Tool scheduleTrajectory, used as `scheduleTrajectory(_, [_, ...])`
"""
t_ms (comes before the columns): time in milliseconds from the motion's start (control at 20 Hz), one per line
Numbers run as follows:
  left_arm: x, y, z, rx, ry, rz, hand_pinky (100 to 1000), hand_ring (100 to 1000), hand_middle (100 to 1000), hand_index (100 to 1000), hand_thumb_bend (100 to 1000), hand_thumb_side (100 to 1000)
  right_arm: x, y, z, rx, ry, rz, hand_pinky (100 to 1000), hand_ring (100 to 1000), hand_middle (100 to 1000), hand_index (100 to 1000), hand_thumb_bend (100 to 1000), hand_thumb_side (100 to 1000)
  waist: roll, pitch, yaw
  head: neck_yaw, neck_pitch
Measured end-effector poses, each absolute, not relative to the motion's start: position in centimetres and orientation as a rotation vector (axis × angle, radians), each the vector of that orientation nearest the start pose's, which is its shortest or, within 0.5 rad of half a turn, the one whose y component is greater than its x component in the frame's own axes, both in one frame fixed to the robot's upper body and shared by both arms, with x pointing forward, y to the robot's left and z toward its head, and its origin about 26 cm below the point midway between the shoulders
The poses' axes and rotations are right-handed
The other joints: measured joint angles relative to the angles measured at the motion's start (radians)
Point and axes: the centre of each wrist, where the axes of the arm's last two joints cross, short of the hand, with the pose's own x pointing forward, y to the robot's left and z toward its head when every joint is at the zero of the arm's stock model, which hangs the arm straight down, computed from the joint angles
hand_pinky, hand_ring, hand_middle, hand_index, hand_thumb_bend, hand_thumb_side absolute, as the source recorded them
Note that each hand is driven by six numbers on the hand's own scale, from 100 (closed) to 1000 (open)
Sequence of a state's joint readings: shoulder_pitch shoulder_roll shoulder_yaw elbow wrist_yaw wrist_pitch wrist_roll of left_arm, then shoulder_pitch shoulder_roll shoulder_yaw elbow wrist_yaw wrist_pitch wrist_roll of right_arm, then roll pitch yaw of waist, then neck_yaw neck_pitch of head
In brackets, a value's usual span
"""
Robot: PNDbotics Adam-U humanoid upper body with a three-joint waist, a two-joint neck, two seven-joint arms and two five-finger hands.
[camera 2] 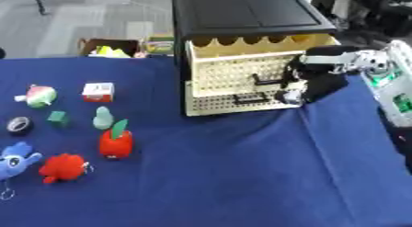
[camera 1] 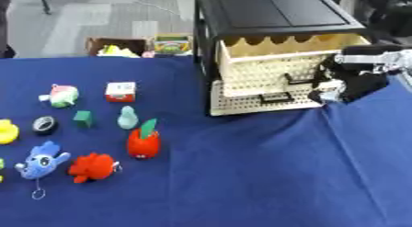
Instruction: Pick up objects from table and place into drawer.
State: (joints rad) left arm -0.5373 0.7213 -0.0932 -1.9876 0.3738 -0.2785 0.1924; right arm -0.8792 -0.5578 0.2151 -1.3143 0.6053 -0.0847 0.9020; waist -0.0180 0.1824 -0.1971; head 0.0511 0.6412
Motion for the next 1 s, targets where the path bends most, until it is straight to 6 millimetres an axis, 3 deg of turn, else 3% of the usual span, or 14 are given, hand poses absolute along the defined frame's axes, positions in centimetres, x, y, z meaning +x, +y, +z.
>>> scheduleTrajectory(150, [30.5,27.1,29.4,0.09,3.515,0.592,627,854,699,810,100,749,43.3,-26.1,26.2,-0.524,-1.27,1.75,100,122,100,621,275,586,0.0,0.0,0.0,0.0,0.0])
scheduleTrajectory(250, [30.5,27.1,29.4,0.09,3.514,0.591,627,855,699,810,100,750,43.3,-26.2,26.3,-0.527,-1.271,1.749,100,137,100,739,341,617,0.0,0.0,0.0,0.0,-0.003])
scheduleTrajectory(400, [30.5,27.1,29.4,0.09,3.513,0.588,626,854,698,810,100,750,42.8,-26.6,26.4,-0.542,-1.265,1.747,100,144,100,796,384,640,0.0,0.0,0.007,0.001,-0.023])
scheduleTrajectory(750, [30.5,27.1,29.4,0.093,3.515,0.583,626,853,697,810,100,747,42.1,-26.2,28.1,-0.63,-1.262,1.752,100,149,100,792,391,649,-0.003,-0.006,0.02,-0.001,-0.071])
scheduleTrajectory(1000, [30.5,27.1,29.4,0.094,3.517,0.579,626,853,697,810,100,747,42.0,-26.1,28.4,-0.648,-1.261,1.757,100,149,100,789,391,649,-0.003,-0.01,0.02,-0.005,-0.072])
